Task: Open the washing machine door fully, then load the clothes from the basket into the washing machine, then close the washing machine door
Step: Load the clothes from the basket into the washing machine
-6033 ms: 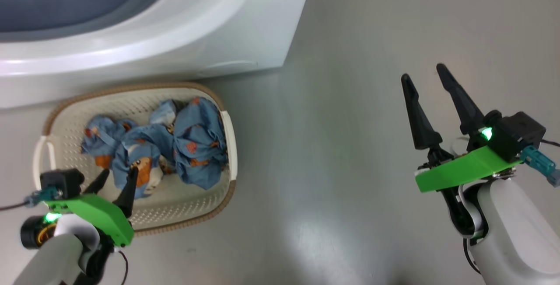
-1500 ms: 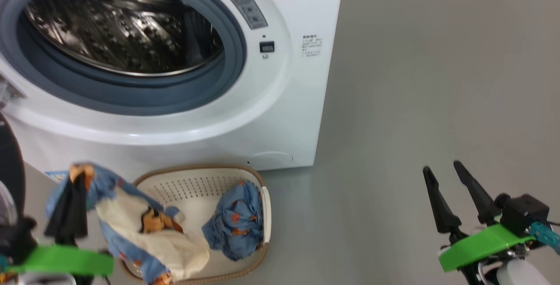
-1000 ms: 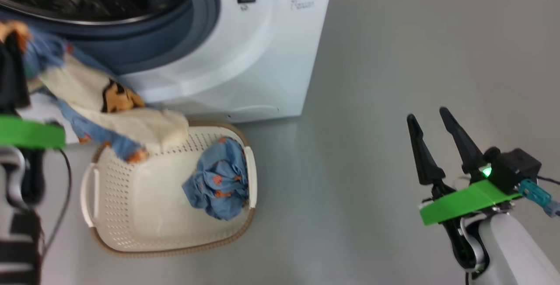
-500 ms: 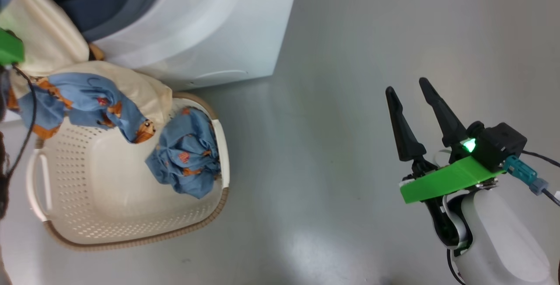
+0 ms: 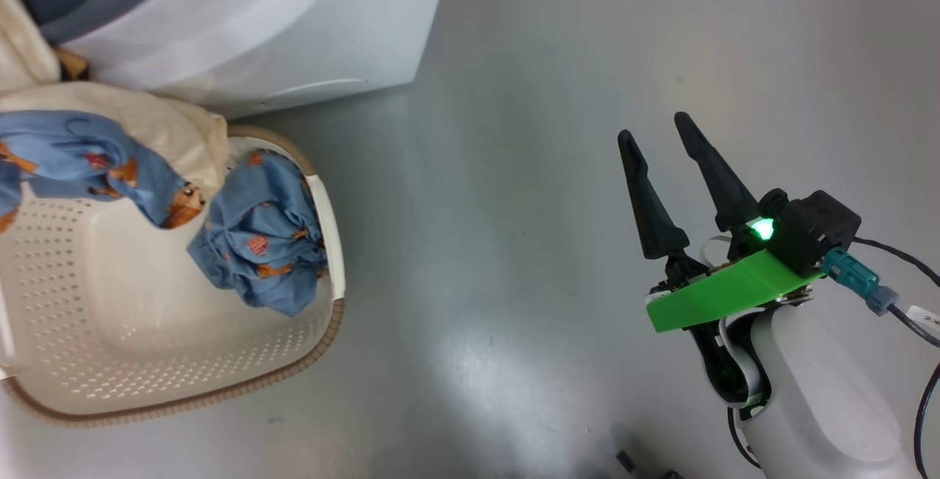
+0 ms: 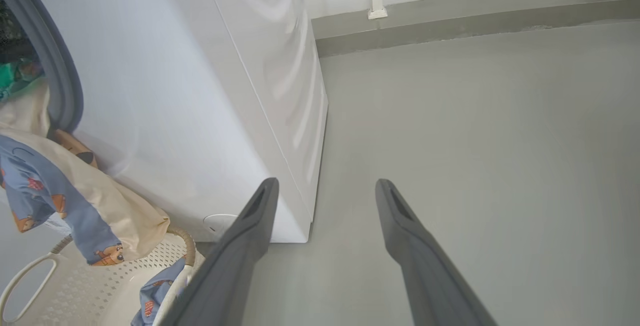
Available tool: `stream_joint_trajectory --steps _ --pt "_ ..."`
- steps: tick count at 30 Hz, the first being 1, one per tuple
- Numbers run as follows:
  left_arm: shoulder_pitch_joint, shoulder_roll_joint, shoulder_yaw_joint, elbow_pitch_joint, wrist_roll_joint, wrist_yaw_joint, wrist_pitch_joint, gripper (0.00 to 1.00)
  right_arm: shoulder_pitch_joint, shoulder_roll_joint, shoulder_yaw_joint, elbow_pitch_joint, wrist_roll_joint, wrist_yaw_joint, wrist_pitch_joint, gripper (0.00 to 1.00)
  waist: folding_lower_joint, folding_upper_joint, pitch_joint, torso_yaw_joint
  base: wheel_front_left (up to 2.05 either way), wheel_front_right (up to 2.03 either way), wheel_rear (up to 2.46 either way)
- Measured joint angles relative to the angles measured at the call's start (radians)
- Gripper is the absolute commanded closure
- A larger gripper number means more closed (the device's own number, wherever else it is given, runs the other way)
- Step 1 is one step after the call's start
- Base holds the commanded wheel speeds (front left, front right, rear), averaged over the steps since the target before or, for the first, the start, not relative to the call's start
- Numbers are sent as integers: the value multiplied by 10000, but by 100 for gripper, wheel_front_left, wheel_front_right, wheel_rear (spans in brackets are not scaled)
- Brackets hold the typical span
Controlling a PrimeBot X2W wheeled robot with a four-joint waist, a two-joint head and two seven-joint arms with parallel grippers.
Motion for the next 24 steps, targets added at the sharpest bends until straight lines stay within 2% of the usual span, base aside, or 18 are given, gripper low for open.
stream_joint_trajectory --steps 6,13,17,21,24 --pt "-772 96 -274 407 2 0 -6 100 -102 54 115 -23 0 0 0 0 0 0 347 -230 0 0 0" --pt "-1737 500 -324 176 201 0 -711 100 -221 151 159 -140 -59 0 0 0 0 0 699 -384 0 0 0" --pt "-1928 779 -90 -961 420 67 -734 100 -239 192 151 -190 -59 0 0 0 0 0 881 -420 0 0 0" --pt "-1907 968 658 -2615 729 236 -752 100 -424 251 155 -236 -59 0 0 0 0 0 1088 -446 0 0 0" --pt "-1724 957 1099 -3313 1047 232 -805 100 -479 280 157 -257 -59 0 0 0 -1 0 1201 -470 0 0 0"
